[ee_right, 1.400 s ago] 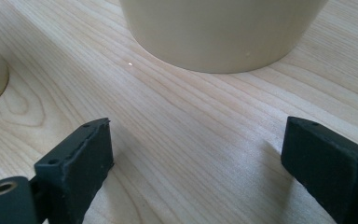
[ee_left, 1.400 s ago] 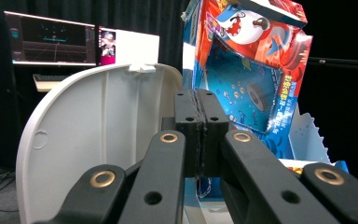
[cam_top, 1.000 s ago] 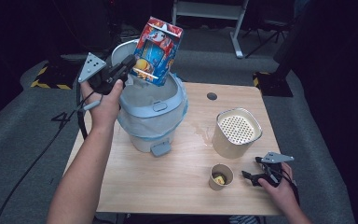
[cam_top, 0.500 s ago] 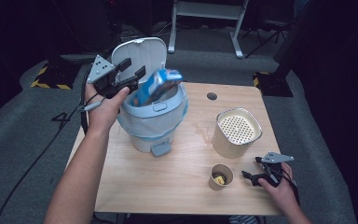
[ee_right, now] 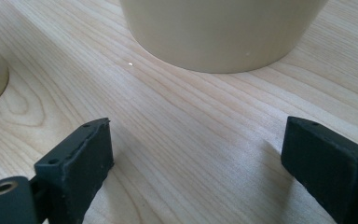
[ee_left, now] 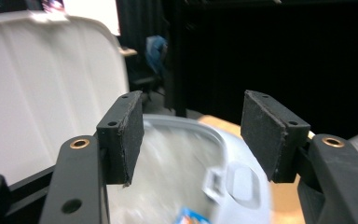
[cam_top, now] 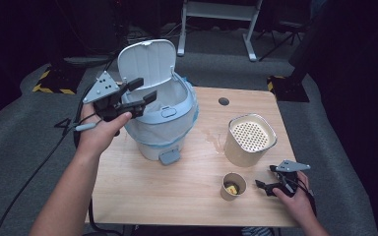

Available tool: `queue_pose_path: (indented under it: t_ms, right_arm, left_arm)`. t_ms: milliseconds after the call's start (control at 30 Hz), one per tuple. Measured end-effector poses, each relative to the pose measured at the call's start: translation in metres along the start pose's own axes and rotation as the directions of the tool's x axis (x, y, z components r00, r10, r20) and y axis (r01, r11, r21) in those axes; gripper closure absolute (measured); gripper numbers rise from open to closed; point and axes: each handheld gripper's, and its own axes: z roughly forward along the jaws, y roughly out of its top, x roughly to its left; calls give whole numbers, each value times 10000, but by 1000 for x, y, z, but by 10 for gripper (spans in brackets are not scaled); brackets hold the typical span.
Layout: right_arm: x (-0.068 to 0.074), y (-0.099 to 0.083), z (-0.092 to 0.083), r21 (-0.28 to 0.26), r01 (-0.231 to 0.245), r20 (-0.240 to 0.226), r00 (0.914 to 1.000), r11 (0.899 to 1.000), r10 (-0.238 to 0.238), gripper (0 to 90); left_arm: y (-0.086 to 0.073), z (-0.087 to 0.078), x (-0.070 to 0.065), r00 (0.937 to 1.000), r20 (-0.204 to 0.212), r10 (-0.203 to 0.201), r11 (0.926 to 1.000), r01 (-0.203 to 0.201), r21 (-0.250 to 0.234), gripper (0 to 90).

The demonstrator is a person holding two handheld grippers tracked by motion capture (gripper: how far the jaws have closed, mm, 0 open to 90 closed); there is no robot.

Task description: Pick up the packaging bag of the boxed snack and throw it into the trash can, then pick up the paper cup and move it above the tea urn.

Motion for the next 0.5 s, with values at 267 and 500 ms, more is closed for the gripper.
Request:
queue_pose_path:
  t_ms: [267, 500]
  right_arm:
    - [-1, 0, 0, 25, 42, -46, 10000, 10000, -42, 90]
    - [2, 3, -7, 73, 230, -656, 9976, 9997, -224, 208]
  left_arm:
    - [-25, -14, -28, 9966, 790, 239, 9966, -300, 762, 397]
    - [-60, -19, -52, 9833, 1701, 640, 9826, -919, 1613, 391]
